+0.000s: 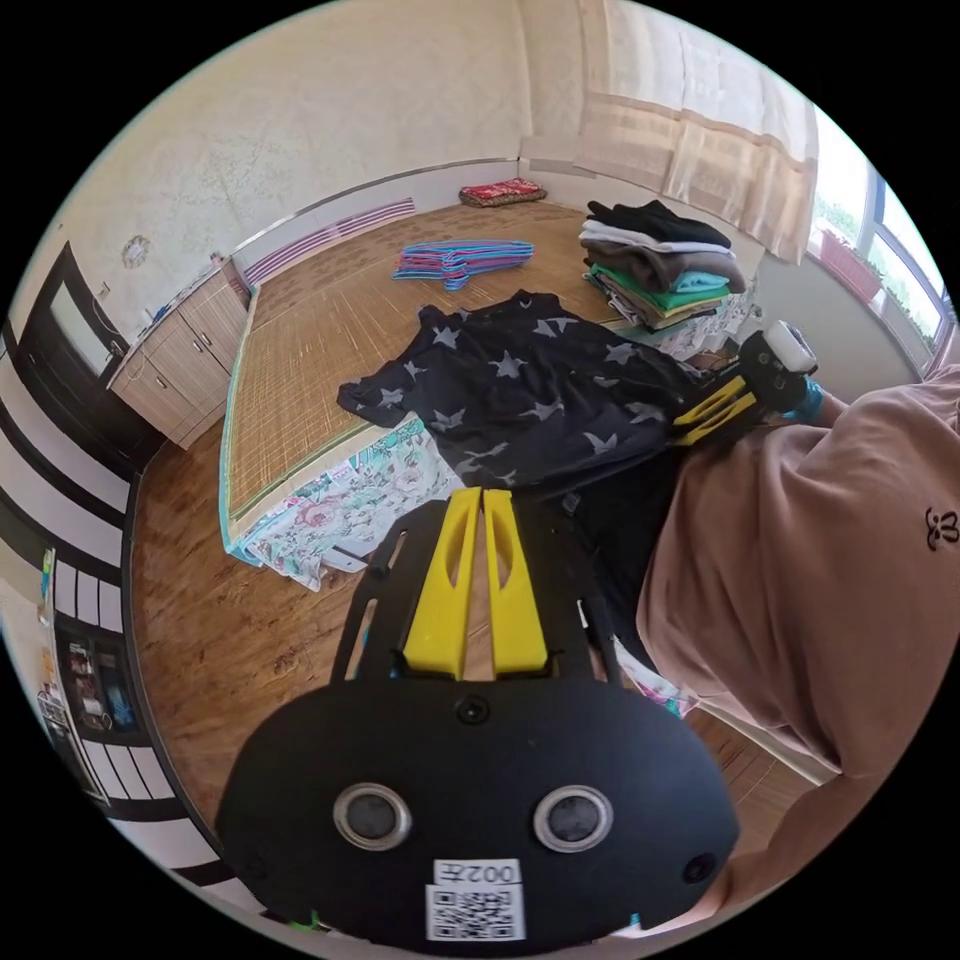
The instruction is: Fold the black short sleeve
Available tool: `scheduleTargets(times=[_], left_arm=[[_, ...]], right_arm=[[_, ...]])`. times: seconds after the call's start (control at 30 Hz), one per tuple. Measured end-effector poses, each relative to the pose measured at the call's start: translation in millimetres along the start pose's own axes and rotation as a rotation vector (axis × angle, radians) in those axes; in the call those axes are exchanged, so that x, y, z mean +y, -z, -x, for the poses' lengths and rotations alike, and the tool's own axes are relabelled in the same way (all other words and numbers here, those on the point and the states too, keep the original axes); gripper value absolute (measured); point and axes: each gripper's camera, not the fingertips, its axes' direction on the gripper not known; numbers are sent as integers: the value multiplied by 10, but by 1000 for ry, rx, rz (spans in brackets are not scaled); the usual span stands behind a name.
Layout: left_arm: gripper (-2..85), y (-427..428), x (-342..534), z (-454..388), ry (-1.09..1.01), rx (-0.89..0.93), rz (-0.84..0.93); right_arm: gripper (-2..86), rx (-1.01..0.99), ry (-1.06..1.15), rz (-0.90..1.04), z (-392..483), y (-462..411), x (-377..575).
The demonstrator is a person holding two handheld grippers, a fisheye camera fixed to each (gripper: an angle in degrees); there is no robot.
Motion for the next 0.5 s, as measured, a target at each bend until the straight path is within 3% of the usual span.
scheduleTargets(times=[0.17,0.5], left_arm=[[-10,-71,120,-5,-53,24,94],[-10,-816,588,4,-45,84,193]], right_arm=[[3,-53,-35,-91,-78,498,247],[0,-97,1,-66,128,141,375]])
